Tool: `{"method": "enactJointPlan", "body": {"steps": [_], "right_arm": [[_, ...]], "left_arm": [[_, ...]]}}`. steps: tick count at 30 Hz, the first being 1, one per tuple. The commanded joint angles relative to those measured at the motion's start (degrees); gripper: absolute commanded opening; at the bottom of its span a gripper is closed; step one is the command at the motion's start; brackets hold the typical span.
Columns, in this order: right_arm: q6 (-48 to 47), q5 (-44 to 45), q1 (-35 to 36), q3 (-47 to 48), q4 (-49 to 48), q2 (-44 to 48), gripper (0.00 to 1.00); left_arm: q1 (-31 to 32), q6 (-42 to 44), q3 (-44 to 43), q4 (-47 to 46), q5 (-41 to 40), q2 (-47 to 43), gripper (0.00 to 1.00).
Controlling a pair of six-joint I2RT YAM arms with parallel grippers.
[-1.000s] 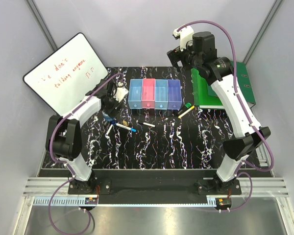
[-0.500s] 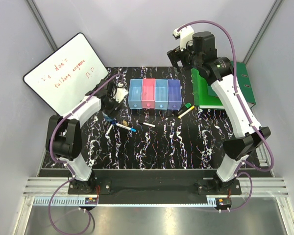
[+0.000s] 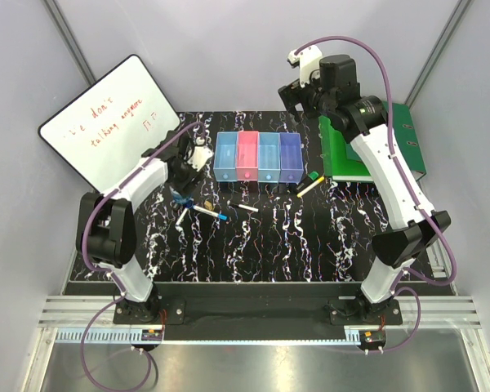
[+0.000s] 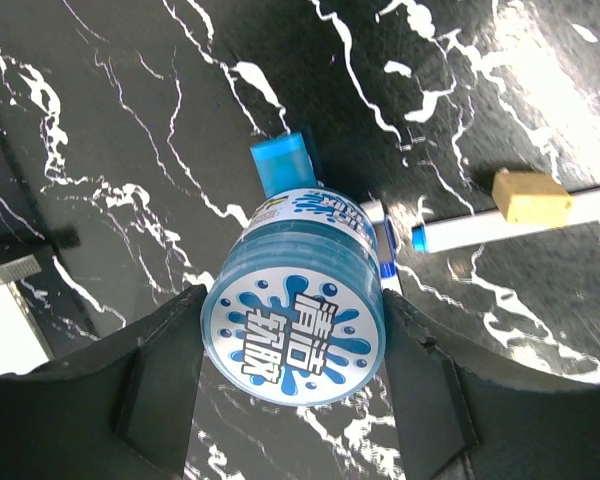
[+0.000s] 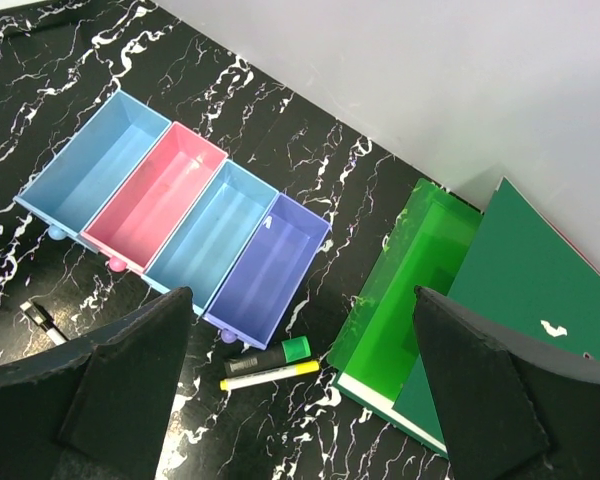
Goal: Sort the stationery into containers
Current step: Pick up the stationery from the center of the board, then place the stationery in the storage box.
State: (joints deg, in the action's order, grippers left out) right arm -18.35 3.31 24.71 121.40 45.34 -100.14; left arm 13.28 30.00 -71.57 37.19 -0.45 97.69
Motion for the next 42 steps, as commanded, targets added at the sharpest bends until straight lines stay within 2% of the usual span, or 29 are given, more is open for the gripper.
{"method": "enactJointPlan", "body": {"steps": [1, 9, 13, 18, 27, 33, 42], "right_arm": [[-0.02, 0.82, 0.43, 0.41, -0.87, 2.58, 0.98], [-0.81, 2.48, 0.43, -0.02, -1.13, 2.75, 0.99], [-1.16, 8.45, 0.43, -3.01, -4.02, 3.72, 0.99], [-1.51, 18.37, 0.34, -7.84, -7.72, 5.21, 1.00], [-0.55, 21.21, -0.28, -12.59, -9.92, 7.24, 1.00], [-0.90, 21.21, -0.36, -14.96, -9.92, 8.64, 1.00], [0.24, 20.33, -0.80, -18.66, -9.83, 9.87, 1.00]], "left_arm": [[-0.27, -0.55, -8.56, 2.79, 0.09, -3.47, 0.00], [0.78, -1.26, -22.73, 9.04, 3.96, -2.77, 0.00], [2.01, 0.41, -27.21, 9.04, 5.63, 0.21, 0.00], [3.59, 0.94, -35.89, 9.04, 8.79, 8.82, 0.00], [7.02, 1.90, -55.41, 8.69, 9.24, 27.19, 0.00], [7.38, 2.78, -59.74, 6.14, 8.97, 33.00, 0.00], [8.25, 3.23, -59.30, 2.98, 7.66, 36.69, 0.00]]}}
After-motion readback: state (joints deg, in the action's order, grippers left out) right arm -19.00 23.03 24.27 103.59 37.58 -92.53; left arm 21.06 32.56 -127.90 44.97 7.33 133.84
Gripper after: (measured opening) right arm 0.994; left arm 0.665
